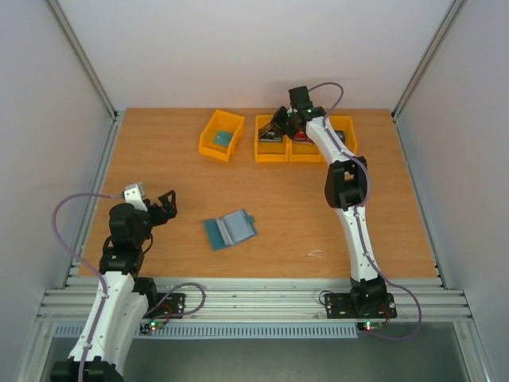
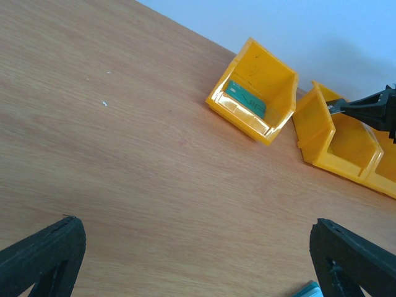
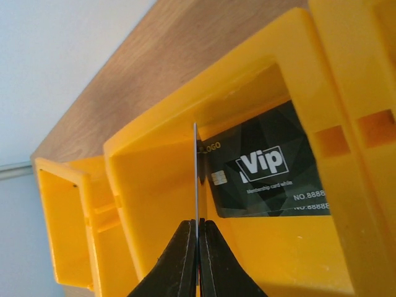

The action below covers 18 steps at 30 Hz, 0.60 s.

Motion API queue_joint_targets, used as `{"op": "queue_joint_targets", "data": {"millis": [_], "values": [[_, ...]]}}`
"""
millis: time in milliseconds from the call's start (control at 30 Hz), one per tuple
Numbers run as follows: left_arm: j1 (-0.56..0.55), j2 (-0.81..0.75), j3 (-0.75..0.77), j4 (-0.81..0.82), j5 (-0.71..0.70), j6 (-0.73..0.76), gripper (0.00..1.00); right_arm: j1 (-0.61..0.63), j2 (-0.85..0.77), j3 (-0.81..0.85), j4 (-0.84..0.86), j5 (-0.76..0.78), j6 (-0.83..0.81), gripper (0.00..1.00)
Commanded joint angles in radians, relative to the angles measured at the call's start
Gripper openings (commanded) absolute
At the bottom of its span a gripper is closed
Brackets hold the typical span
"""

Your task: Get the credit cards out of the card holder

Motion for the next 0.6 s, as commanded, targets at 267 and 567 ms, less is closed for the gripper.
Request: {"op": "queue_joint_targets", "data": {"millis": [267,567], "values": [[0.004,0.015,-0.014,0.04,-0.026,0.01,0.99,0.006,0.057,0.073,-0.025,-0.026,0.029,0.04],[0.004,0.011,-0.014,0.039,-0.025,0.01,0.99,0.008,0.039,0.086,-0.06,0.023,0.02,0.36]]}}
